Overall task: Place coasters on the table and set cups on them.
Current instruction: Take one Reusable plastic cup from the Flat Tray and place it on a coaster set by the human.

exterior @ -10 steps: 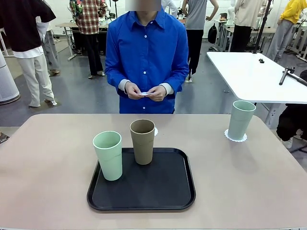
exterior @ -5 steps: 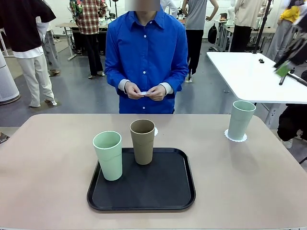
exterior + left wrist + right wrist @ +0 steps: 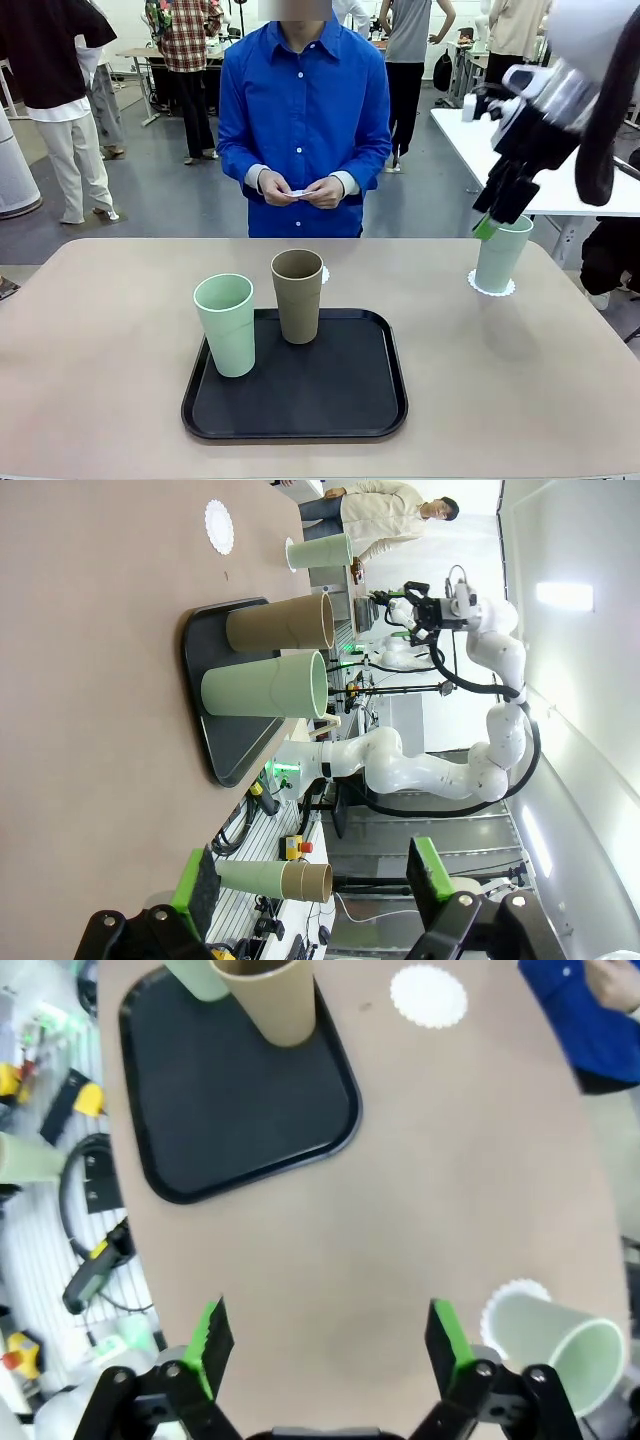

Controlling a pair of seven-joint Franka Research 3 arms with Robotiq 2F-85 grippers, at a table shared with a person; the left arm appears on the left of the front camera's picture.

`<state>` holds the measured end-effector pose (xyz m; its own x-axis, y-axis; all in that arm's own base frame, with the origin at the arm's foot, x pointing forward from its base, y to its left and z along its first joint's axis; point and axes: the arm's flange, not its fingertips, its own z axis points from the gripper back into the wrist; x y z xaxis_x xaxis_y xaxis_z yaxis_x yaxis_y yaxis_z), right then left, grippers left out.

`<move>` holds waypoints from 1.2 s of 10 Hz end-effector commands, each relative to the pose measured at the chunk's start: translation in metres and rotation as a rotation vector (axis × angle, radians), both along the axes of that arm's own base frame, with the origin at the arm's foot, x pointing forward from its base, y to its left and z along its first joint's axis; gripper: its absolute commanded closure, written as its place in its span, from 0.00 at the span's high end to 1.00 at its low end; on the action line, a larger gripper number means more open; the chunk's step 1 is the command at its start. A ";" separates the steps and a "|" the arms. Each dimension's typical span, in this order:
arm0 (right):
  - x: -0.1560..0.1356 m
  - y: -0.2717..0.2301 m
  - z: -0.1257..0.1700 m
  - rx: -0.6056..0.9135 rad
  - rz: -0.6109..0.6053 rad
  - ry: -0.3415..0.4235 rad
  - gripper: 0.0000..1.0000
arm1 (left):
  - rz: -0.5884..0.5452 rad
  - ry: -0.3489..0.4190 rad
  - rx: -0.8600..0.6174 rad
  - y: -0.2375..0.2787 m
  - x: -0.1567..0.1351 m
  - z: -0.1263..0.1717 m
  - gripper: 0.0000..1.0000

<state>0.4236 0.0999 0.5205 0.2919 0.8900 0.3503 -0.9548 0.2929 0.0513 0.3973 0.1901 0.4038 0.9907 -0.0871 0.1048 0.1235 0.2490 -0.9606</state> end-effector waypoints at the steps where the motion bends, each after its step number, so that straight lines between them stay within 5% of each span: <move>1: 0.013 0.000 -0.014 0.048 -0.002 0.008 1.00 | 0.003 -0.006 -0.007 0.000 -0.001 0.002 1.00; 10: 0.009 0.002 -0.013 0.016 -0.002 0.010 1.00 | 0.003 -0.006 -0.007 0.000 -0.001 0.002 1.00; 12: 0.013 -0.001 -0.043 0.341 0.140 -0.060 1.00 | 0.003 -0.006 -0.007 0.000 -0.001 0.002 1.00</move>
<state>0.4345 0.1020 0.5011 0.2343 0.8373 0.4939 -0.9702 0.2337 0.0641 0.3973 0.1902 0.4038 0.9907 -0.0868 0.1048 0.1235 0.2490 -0.9606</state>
